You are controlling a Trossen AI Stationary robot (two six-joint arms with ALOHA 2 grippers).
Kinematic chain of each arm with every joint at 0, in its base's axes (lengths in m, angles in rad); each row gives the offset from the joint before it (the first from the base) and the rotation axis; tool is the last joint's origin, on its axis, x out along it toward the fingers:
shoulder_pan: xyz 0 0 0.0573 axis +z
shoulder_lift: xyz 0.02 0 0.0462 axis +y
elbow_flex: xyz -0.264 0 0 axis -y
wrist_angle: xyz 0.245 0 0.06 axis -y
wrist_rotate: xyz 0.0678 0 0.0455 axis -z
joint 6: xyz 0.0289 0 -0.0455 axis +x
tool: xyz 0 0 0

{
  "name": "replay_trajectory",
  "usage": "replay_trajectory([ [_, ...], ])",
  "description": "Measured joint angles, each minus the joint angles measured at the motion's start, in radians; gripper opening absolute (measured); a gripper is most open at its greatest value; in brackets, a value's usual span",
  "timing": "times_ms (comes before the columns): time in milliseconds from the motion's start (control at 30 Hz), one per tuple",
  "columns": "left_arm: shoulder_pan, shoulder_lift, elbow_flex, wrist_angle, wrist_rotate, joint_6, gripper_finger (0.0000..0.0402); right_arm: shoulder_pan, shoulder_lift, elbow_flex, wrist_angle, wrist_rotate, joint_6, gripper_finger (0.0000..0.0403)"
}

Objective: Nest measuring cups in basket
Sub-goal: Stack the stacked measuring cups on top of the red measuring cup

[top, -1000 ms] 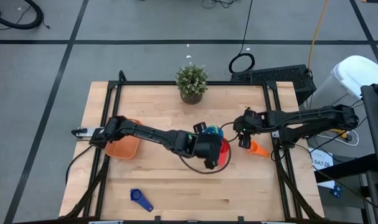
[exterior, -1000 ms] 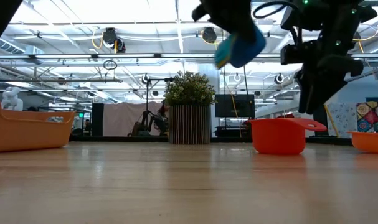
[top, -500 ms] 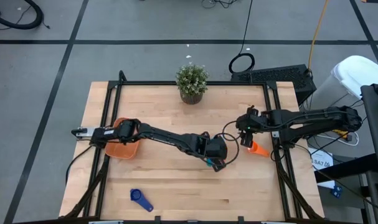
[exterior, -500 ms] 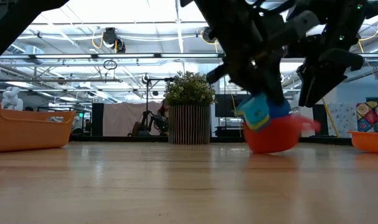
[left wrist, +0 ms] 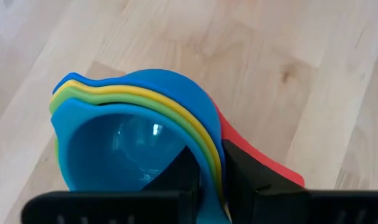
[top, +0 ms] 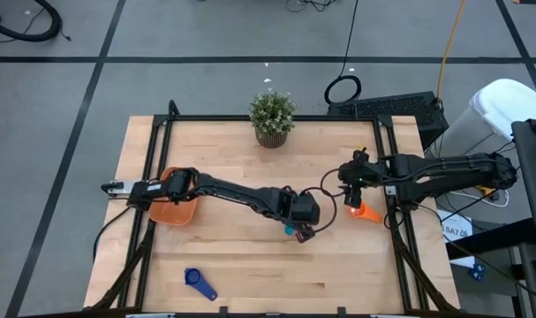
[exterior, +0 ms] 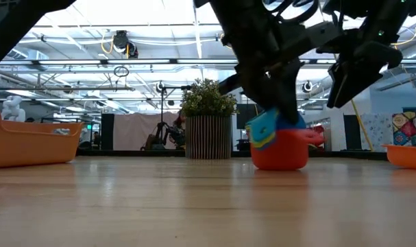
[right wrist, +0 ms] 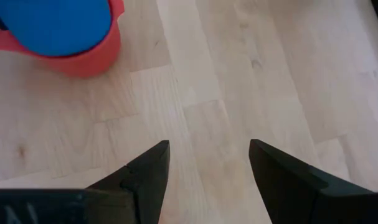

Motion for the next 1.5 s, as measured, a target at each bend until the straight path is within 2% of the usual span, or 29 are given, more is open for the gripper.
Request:
replay_trajectory([
  [300,0.013,-0.004,0.002,-0.167,0.130,0.114,0.0057,0.000,0.001,0.000,0.000,-0.001,0.000,0.0212],
  [567,0.009,-0.003,-0.005,-0.301,0.211,0.126,0.0147,0.000,0.001,0.001,0.001,-0.003,0.009,0.0212],
  [733,0.012,-0.015,-0.007,-0.353,0.212,0.124,0.0201,0.000,0.001,0.001,-0.001,-0.003,0.019,0.0212],
  [867,0.022,-0.034,0.000,-0.385,0.210,0.128,0.0227,0.000,0.001,0.002,-0.001,-0.003,0.023,0.0212],
  [1233,0.024,-0.085,0.007,-0.458,0.205,0.143,0.0239,0.000,0.001,0.002,-0.002,-0.006,0.026,0.0212],
  [1500,0.028,-0.114,0.009,-0.388,0.204,0.101,0.0239,0.000,0.001,0.002,-0.002,-0.007,0.026,0.0212],
])
